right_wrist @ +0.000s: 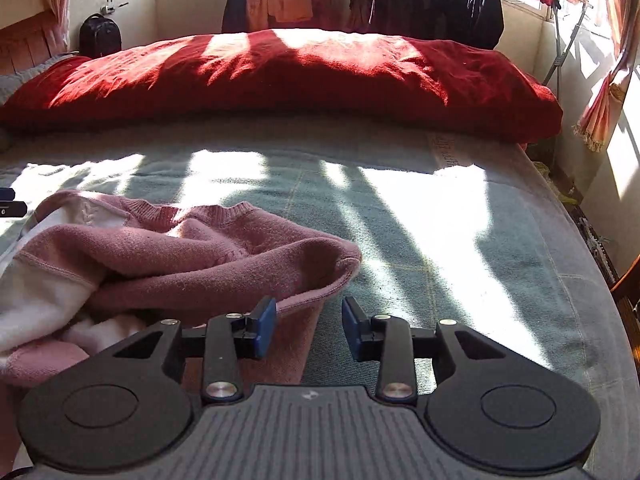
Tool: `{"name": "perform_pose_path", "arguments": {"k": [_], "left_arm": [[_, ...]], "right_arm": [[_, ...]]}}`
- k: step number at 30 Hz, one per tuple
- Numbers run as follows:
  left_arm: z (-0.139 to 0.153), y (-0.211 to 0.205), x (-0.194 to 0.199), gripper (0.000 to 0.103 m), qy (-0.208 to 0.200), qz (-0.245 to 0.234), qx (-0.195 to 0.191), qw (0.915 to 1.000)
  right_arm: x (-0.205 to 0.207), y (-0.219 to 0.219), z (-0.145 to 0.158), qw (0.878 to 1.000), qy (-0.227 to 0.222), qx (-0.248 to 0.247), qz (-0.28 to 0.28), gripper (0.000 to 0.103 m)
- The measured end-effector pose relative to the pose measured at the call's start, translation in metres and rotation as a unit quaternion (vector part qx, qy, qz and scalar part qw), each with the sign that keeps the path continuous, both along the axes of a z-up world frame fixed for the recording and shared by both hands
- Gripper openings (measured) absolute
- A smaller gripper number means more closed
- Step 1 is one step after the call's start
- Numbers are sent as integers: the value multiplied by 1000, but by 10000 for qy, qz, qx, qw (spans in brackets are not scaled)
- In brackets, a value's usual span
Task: Fold clothes
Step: 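Spread the sweater onto the bed and open both tools, then grasp a pink sleeve cuff with the left tool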
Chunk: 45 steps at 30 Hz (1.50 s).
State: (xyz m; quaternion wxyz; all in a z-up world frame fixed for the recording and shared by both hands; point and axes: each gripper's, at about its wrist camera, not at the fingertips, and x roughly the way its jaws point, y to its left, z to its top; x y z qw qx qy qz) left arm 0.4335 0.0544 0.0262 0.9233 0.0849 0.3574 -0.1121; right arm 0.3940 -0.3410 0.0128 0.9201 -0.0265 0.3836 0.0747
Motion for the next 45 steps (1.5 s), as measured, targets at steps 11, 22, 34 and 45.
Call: {"name": "perform_pose_path", "arguments": {"k": [11,22,34,45], "left_arm": [[21,18,-139,76,-74,-413,-666,9969],[-45,21,-202,81,285,-127,-1256,9916],[-88,22,-162,80,430,315,-2141,9754],[-82,27,-157,15,293,397,-2067,9772]], "right_arm": [[-138,43,16,9973,-104,404,608,52],[-243,80,-19,9888,-145,1362,589,62],[-258,85,-52,9830,215,1794,322,62],[-246,94,-55,9812,258,1857,449,62]]}}
